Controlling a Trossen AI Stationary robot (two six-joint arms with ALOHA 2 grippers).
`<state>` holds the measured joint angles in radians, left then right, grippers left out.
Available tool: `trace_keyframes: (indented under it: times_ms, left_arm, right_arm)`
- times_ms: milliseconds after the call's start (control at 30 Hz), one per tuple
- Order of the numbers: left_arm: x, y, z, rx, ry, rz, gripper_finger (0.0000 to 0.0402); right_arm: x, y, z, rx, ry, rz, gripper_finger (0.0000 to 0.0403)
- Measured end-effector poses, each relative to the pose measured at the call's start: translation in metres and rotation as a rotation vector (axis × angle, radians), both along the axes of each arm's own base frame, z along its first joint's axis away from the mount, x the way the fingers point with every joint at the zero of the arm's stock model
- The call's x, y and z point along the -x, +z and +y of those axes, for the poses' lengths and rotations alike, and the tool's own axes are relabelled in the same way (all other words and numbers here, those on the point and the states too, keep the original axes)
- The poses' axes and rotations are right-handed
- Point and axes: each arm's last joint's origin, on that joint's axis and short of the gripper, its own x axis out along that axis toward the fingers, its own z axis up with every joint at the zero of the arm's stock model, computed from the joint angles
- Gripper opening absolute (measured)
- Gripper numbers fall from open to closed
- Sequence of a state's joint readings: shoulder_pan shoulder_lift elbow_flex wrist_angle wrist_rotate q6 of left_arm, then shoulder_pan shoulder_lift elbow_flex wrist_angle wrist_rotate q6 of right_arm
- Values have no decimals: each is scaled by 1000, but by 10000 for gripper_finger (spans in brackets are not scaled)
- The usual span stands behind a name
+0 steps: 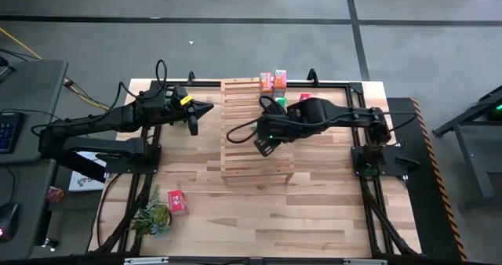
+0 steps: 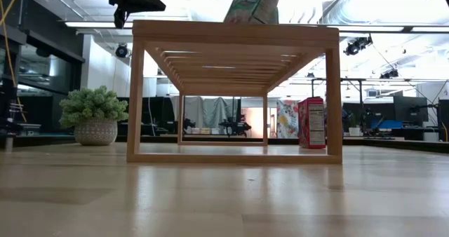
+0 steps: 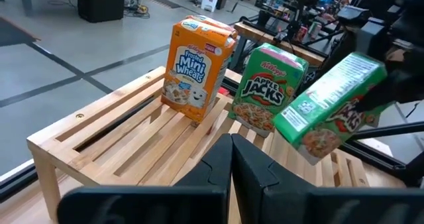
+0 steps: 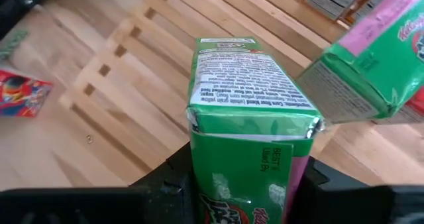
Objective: Stack cereal on shelf
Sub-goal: Put the green cereal box on the shelf aligned with the other green cereal box
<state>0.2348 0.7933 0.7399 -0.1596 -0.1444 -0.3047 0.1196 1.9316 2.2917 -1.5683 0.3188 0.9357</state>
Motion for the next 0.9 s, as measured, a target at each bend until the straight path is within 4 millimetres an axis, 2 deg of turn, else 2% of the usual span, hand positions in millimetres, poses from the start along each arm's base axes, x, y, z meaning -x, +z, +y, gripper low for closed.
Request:
trace_keyframes:
  times_ms: [467, 900]
  left_arm:
    - [0, 0, 0, 20, 5, -8, 1]
    - [0, 0, 0, 31, 7, -12, 1]
  right_arm:
    - [-4, -2, -4, 17, -92, -35, 131]
    - [-13, -13, -6, 15, -140, -23, 131]
